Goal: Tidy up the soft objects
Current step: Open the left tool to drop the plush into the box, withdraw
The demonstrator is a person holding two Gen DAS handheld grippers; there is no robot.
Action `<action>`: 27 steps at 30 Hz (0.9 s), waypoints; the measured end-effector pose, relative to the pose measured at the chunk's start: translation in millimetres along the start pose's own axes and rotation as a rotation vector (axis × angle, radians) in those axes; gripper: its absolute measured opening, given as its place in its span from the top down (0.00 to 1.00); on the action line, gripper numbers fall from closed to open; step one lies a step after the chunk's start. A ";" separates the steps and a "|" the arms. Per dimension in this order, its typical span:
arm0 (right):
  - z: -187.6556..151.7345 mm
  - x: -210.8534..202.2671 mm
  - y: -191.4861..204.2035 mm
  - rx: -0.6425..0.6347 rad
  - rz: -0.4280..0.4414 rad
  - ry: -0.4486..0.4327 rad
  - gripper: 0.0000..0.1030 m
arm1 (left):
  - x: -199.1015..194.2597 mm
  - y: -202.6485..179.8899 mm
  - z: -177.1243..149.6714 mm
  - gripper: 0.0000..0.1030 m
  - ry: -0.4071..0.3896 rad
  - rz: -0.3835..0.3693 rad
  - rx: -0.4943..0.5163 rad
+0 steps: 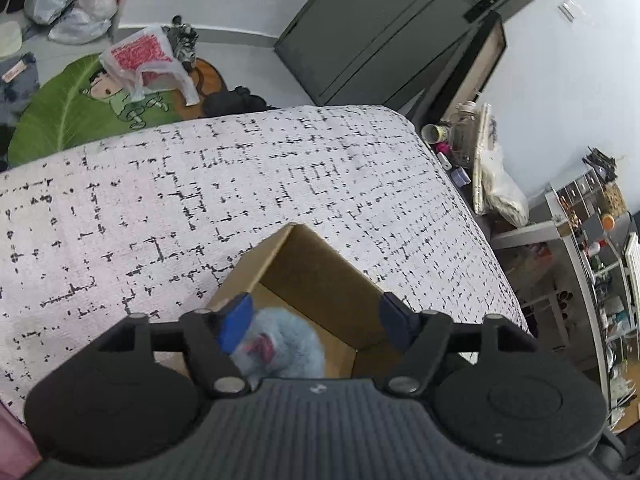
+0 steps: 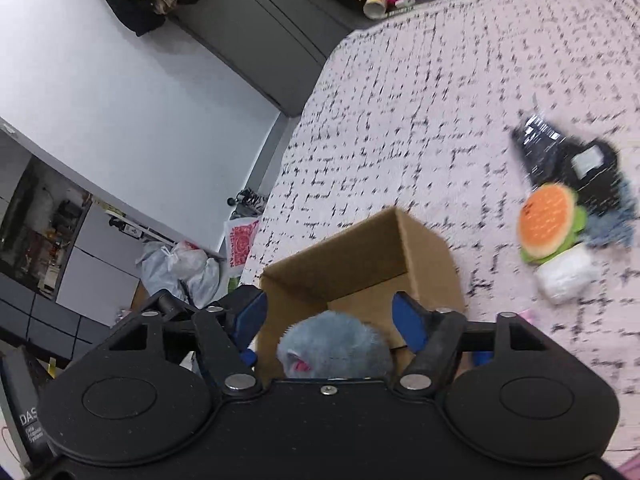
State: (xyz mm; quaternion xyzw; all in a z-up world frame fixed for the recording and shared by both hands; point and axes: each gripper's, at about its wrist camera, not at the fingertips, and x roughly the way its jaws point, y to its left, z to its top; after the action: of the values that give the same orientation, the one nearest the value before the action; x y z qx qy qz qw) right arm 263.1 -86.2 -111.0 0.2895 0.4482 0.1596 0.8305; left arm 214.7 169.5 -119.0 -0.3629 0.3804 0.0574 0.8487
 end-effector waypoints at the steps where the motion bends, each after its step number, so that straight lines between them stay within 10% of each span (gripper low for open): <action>1: 0.8 -5.4 -1.1 -0.008 -0.006 -0.008 0.26 | -2.0 -2.3 -1.0 0.31 -0.002 -0.005 0.008; 27: 19.4 -119.8 -74.5 -0.060 -0.128 -0.113 0.06 | -30.9 -81.0 -54.6 0.11 -0.026 -0.024 0.276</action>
State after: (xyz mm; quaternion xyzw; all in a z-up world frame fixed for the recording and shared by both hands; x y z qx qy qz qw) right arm 214.3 -213.8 -71.0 0.2438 0.4134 0.1029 0.8713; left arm 190.2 79.9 -75.8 -0.2465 0.3694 -0.0012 0.8960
